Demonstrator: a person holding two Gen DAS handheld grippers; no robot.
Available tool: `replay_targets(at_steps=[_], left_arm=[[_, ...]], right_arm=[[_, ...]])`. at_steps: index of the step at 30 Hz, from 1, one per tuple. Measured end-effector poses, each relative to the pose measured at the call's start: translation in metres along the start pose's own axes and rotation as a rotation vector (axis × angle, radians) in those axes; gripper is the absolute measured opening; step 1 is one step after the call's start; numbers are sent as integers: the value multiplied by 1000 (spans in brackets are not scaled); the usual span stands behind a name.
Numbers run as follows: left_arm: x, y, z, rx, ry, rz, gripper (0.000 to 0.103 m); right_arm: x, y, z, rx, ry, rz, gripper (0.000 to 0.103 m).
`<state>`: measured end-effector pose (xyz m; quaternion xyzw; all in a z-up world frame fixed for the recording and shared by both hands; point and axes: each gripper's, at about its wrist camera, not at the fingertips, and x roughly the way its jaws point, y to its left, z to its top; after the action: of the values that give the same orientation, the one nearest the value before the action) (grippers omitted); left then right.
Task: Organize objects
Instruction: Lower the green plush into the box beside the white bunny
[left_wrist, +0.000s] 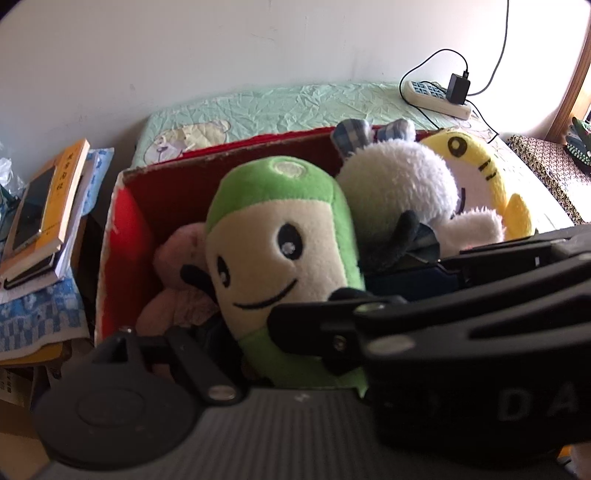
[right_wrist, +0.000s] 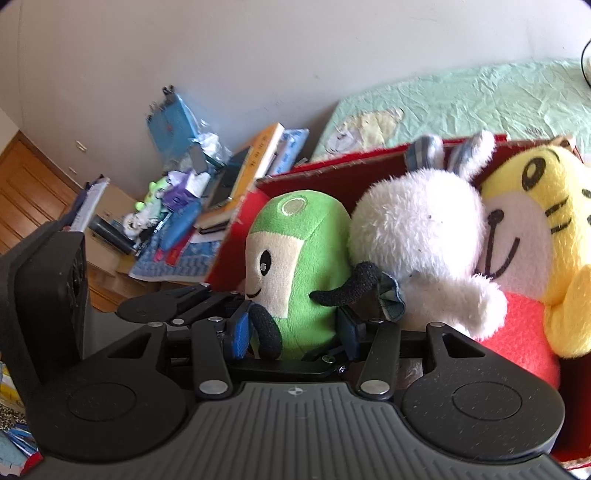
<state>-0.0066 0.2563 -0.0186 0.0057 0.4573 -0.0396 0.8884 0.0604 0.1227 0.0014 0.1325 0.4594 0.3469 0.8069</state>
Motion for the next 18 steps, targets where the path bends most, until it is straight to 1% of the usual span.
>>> replay_targets(at_steps=[1,5,8,10,12,16,18], left_arm=[[0,-1,1,6,0,3,73],[2,-1,2,2,1,8,75],[3,-1,2,-6,0,-2,81],[3,-2,3,-3,-1,-2,83],[3,-3,2,2,-1,-2,88],[2,-3,3,-2,0,-3,89],[0,0,4,-13,2,-4,91]], right_arm=[[1,-1,0,-2,-1,-10,49],[3,-4,0,-1,-3,-15,48],[3,-6,-1,-3,-11,-12,49],[2,-7,-2,0,-20,-10,49],[-1,-6,-3,-8,-31,-9,50],[-7,-4,-3,-26,-46,-8,52],[-11,-2,-3,-39,-61,-12,53]])
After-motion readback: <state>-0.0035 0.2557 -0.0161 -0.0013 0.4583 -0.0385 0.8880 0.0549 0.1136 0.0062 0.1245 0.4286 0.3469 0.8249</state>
